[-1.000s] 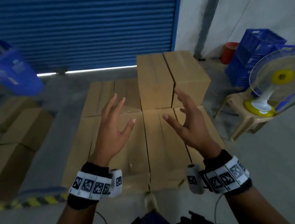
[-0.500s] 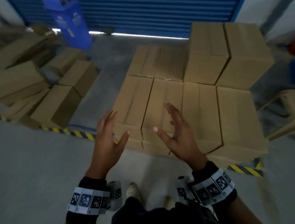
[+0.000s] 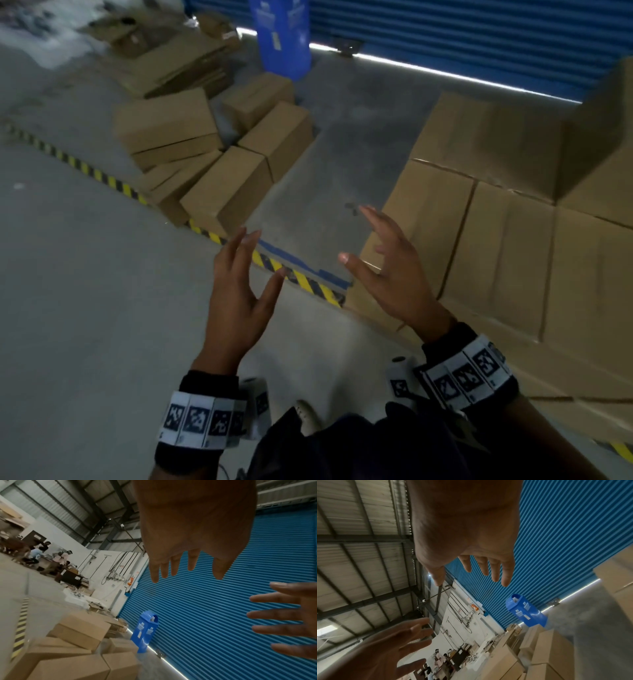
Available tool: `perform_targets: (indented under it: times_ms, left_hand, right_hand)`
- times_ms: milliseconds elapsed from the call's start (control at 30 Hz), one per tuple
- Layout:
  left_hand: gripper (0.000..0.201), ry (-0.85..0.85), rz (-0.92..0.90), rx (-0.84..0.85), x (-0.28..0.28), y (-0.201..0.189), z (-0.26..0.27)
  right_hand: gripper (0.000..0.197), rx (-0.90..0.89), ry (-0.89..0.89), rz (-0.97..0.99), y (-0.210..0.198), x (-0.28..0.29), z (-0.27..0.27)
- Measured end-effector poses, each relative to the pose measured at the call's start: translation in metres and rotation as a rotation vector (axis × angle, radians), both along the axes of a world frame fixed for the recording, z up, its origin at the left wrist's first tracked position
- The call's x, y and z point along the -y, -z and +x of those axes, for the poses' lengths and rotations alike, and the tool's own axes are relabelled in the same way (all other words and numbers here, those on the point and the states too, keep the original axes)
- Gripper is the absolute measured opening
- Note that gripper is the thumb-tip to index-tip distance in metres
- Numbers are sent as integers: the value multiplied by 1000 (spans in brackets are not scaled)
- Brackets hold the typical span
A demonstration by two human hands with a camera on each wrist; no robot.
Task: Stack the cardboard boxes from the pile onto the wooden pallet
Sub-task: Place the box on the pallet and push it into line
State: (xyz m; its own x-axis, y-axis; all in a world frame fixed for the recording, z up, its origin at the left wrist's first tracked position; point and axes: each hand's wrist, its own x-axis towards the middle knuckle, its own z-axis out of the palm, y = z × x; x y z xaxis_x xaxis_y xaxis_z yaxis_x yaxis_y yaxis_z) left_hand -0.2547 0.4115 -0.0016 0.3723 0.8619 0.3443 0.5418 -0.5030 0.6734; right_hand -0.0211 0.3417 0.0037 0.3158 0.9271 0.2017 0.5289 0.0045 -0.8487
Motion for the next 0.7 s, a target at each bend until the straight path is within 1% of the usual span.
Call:
perform_targets:
  times_ms: [133, 267, 400, 533, 633, 700]
  left_hand:
    - [62, -32, 4, -4, -54, -6, -39]
    - [62, -86, 5, -22, -114, -2, -60]
    - [63, -131, -35, -20, -189, 14, -68]
    - [66, -144, -73, -20, -282, 29, -61]
    - [64, -150, -94, -28, -354, 34, -50]
    - [64, -175, -116, -44, -396, 32, -45]
  right_hand:
    - [79, -43, -67, -25, -8, -66, -40]
    - [76, -40, -102, -43, -7, -129, -56]
    - [80, -43, -112, -45, 4, -204, -52]
    - [78, -70, -118, -13, 23, -297, -41]
    - [78, -93, -116, -10, 33, -370, -31]
    - [78, -112, -126, -44, 36, -414, -23]
